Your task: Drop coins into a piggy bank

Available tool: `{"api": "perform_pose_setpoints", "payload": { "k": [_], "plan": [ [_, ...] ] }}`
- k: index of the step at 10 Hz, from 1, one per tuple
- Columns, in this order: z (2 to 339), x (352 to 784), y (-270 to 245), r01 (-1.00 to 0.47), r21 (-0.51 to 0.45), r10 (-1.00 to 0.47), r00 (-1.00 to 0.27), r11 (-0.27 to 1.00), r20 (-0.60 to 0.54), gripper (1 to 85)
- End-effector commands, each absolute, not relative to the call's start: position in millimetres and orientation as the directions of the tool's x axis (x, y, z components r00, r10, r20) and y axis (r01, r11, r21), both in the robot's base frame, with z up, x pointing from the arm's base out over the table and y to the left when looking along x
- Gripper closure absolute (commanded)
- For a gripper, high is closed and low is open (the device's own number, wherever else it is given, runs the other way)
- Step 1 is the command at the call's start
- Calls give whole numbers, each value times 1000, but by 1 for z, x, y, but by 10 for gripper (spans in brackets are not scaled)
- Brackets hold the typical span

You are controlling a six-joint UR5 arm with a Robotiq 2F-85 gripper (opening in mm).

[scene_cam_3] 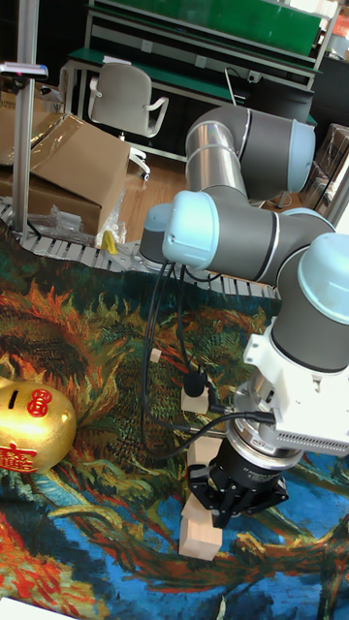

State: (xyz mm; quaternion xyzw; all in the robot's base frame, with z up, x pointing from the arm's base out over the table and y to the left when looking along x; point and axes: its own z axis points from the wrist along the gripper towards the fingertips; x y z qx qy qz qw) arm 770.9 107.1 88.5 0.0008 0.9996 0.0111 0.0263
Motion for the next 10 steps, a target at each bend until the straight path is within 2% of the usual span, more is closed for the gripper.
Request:
{"api": "perform_pose_setpoints", "payload": {
  "k": [1,4,10],
  "plan": [
    [90,773,112,11,45,14,-998,999,-60,843],
    [90,771,106,17,23,18,-998,1000,-53,843],
    [114,748,92,-26,8,-25,-999,1000,-36,843]
  ]
}}
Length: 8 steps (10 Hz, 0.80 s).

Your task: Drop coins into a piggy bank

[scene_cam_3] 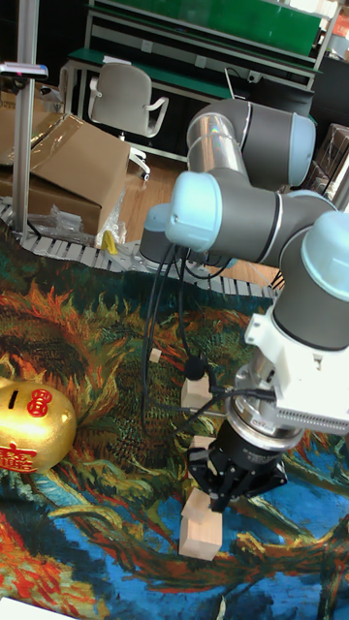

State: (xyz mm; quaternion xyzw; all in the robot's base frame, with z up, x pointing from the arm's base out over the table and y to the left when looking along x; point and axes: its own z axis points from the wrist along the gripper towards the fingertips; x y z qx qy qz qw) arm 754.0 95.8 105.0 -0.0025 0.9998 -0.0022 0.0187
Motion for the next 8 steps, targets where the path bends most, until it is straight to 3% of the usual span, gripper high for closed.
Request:
{"api": "perform_pose_setpoints", "payload": {
  "k": [1,4,8],
  "plan": [
    [115,749,91,-33,3,-33,-999,999,-39,843],
    [114,748,89,-32,-5,-32,-999,999,-38,843],
    [109,722,11,-164,-12,-165,-986,986,-37,843]
  ]
}}
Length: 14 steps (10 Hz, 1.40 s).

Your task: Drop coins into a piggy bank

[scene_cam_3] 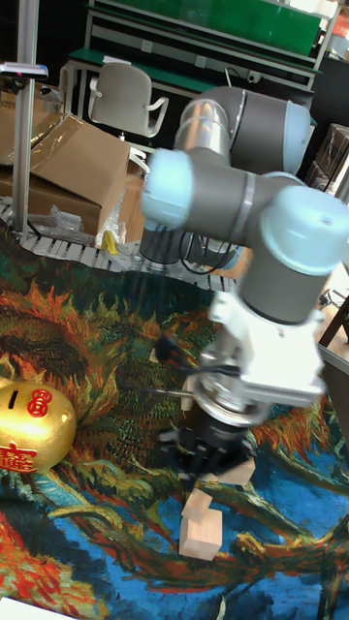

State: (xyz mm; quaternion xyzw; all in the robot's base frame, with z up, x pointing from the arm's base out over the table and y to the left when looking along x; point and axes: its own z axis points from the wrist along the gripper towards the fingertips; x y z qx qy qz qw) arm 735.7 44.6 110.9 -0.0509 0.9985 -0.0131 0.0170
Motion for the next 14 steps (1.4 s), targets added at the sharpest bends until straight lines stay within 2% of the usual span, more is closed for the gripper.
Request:
{"api": "perform_pose_setpoints", "payload": {
  "k": [1,4,6,7,8,12,14],
  "plan": [
    [109,723,12,-149,-5,-149,-988,989,-41,843],
    [108,724,6,-76,-25,-77,-996,997,-52,843],
    [126,702,-50,-137,-41,-138,-990,990,-25,843],
    [130,695,-59,-167,-36,-168,-986,985,-12,843],
    [130,700,-61,-149,-45,-151,-988,988,-29,843],
    [126,714,-40,-95,24,-92,-992,995,-84,843],
    [146,695,-58,-104,-28,-105,-994,994,-39,843]
  ]
}}
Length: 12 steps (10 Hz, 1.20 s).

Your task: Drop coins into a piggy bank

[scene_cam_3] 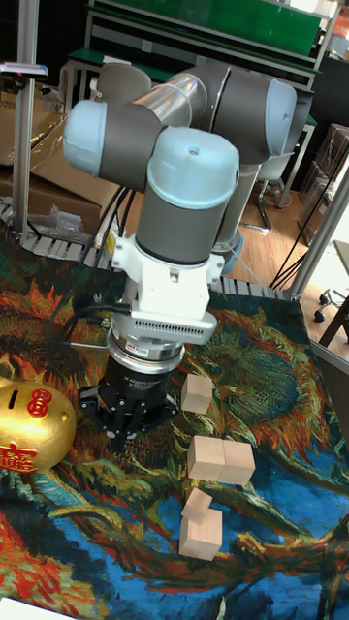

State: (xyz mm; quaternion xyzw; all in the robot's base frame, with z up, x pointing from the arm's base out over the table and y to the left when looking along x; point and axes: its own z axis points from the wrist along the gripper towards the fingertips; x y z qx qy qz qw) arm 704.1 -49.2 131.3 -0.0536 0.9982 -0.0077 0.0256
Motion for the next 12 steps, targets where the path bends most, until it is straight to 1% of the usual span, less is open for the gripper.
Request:
{"api": "perform_pose_setpoints", "payload": {
  "k": [1,2,4,5,7,8,9,10,12],
  "plan": [
    [160,686,-72,-126,-32,-127,-992,991,-24,843],
    [172,679,-86,-146,-28,-146,-989,989,-10,843],
    [173,678,-104,-163,-24,-163,-986,986,-19,843],
    [173,681,-96,-160,3,-160,-987,987,-34,843],
    [173,683,-89,-104,33,-102,-994,994,-44,843],
    [174,686,-87,-104,40,-101,-993,994,-57,843],
    [173,687,-93,-102,36,-100,-993,994,-61,843],
    [168,687,-109,-93,46,-90,-994,995,-62,843],
    [159,685,-132,-67,20,-66,-996,998,-62,843]
  ]
}}
